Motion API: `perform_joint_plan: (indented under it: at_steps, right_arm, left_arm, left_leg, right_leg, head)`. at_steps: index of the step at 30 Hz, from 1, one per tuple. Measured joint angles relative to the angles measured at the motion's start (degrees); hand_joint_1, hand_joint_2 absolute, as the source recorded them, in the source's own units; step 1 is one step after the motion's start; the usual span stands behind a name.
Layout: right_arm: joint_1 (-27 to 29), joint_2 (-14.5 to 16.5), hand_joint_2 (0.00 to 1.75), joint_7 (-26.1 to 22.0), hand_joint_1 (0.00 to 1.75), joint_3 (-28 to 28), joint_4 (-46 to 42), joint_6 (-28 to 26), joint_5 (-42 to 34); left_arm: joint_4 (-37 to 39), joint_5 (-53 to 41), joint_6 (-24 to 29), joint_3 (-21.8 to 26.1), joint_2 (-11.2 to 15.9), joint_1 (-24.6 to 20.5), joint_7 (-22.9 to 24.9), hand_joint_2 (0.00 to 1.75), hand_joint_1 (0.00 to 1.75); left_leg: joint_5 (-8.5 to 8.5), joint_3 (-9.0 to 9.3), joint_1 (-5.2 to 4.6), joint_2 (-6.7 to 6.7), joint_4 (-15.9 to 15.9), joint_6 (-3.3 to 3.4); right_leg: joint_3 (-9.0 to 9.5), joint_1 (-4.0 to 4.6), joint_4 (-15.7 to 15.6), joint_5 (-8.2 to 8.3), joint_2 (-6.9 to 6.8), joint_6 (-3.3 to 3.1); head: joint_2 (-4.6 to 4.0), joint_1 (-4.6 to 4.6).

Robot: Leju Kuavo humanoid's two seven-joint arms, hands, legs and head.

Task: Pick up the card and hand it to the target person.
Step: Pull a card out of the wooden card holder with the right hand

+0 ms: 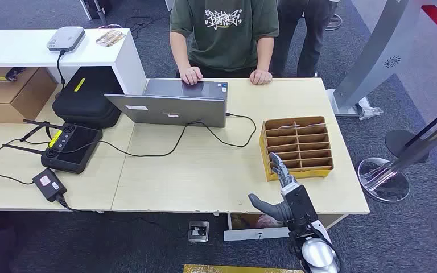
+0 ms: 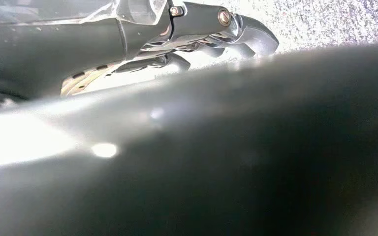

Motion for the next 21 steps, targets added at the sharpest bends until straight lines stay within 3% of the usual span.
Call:
perform_joint_plan:
  at_steps: [11, 15, 21]
  right_arm:
    - [-3.7, -0.1, 1.75, 0.3, 0.0, -1.0, 1.9, -2.8, 3.5]
    - [-9.2, -0.9, 1.75, 0.7, 0.0, -1.8, 6.3, -6.2, 7.7]
    - [-19.1, -3.5, 1.75, 3.3, 0.0, -2.5, 13.9, -15.5, 20.7]
  left_arm:
    - [0.0, 0.1, 0.0, 0.0, 0.0, 0.1, -0.3, 0.0, 0.0]
    - [0.0, -0.1, 0.0, 0.0, -0.2, 0.1, 0.4, 0.0, 0.0]
    - [0.0, -0.3, 0.0, 0.0, -0.3, 0.0, 0.8, 0.0, 0.0]
  left_leg:
    - [0.0, -0.01, 0.0, 0.02, 0.0, 0.0]
    - [0.01, 0.01, -0.01, 0.06, 0.0, 0.0]
    - [0.03, 0.02, -0.01, 0.05, 0.0, 0.02]
  right_leg:
    - [-0.01, 0.0, 0.0, 0.01, 0.03, 0.0]
    - [-0.02, -0.01, 0.0, 0.05, 0.09, -0.02]
    - [-0.01, -0.01, 0.0, 0.07, 0.08, -0.02]
  head:
    - [0.0, -0.01]
    - [-0.01, 0.0]
    - [0.0, 0.01]
